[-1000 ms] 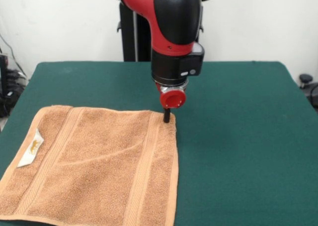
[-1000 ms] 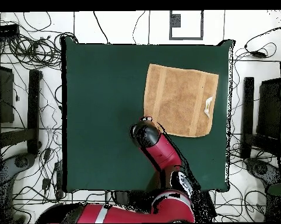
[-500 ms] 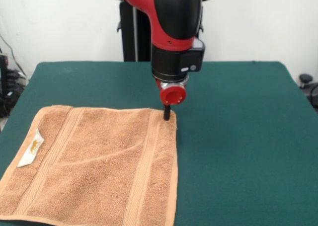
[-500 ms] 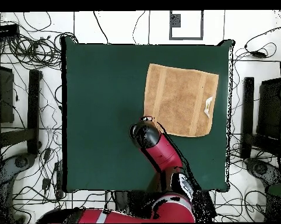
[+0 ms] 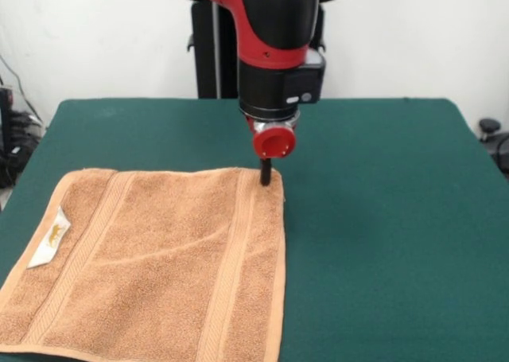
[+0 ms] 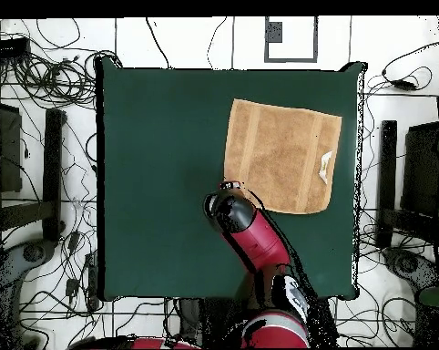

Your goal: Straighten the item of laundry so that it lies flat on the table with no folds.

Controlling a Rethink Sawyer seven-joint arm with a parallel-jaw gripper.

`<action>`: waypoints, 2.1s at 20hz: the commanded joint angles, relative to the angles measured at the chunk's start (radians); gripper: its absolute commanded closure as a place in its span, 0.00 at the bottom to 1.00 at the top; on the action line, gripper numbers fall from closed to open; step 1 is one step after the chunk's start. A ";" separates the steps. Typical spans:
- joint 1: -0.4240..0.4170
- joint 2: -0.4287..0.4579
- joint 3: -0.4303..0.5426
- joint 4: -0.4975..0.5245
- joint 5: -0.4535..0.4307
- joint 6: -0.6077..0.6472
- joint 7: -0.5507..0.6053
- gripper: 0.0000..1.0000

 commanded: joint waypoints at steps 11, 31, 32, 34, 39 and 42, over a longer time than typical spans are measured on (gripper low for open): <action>-0.033 -0.068 0.061 0.064 -0.034 0.157 0.151 1.00; -0.169 -0.105 0.213 0.152 -0.004 0.019 0.141 1.00; -0.173 -0.109 0.215 0.153 -0.006 0.022 0.142 1.00; -0.182 -0.114 0.220 0.155 -0.007 0.027 0.144 1.00; -0.190 -0.117 0.222 0.152 -0.014 0.035 0.145 1.00; -0.184 -0.116 0.211 0.142 -0.015 0.047 0.147 1.00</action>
